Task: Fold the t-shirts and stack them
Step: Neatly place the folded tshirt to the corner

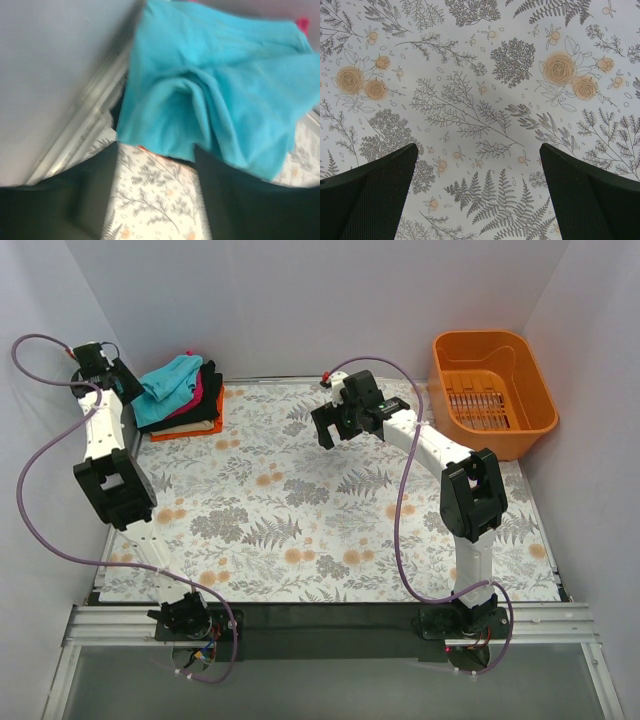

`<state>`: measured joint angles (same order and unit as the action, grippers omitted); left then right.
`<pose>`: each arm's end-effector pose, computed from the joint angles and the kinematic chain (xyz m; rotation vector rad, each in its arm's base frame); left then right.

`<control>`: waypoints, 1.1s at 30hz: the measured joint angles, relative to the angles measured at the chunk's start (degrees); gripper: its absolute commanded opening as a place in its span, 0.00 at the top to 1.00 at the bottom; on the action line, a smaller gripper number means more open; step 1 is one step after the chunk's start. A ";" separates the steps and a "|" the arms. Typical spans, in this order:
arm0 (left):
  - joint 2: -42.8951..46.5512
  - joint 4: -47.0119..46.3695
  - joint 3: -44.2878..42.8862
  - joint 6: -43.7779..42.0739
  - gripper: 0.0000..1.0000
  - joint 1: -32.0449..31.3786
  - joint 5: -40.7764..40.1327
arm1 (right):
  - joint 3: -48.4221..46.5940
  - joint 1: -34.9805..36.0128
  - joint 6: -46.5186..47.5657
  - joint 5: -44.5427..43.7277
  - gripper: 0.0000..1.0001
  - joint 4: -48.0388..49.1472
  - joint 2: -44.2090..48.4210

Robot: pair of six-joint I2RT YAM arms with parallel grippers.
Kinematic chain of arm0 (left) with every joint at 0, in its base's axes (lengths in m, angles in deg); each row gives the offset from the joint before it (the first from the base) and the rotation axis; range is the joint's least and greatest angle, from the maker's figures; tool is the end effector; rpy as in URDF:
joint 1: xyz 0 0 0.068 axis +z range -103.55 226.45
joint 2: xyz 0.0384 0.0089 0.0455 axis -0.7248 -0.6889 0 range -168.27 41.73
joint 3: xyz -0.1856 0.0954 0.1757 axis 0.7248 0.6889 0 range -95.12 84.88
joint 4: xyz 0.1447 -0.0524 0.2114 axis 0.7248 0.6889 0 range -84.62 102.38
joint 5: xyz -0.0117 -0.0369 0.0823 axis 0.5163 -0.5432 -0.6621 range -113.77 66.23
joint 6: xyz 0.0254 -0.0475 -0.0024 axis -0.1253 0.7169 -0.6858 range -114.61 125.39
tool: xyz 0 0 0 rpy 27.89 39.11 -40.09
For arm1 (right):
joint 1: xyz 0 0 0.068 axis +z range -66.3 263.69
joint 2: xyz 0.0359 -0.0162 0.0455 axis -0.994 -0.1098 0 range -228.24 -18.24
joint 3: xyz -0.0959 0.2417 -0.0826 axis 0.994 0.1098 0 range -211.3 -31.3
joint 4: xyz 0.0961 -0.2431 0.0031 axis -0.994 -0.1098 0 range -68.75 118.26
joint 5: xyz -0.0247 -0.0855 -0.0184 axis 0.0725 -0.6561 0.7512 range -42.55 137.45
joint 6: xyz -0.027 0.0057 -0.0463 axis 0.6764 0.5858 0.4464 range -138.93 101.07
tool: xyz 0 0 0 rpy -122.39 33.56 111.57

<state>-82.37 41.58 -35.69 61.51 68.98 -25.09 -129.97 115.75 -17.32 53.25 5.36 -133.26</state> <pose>0.4620 0.1926 0.3069 -1.4541 1.7558 -0.2840 0.3951 0.2517 0.2722 -0.7132 2.1679 0.3958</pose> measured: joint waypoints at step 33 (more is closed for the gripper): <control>-4.76 7.80 -6.73 -13.64 0.79 -7.41 4.63 | 0.13 0.00 0.15 -0.09 0.02 -0.11 0.00</control>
<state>-87.13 49.39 -42.42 47.87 61.57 -20.46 -129.84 115.75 -17.17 53.16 5.25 -133.26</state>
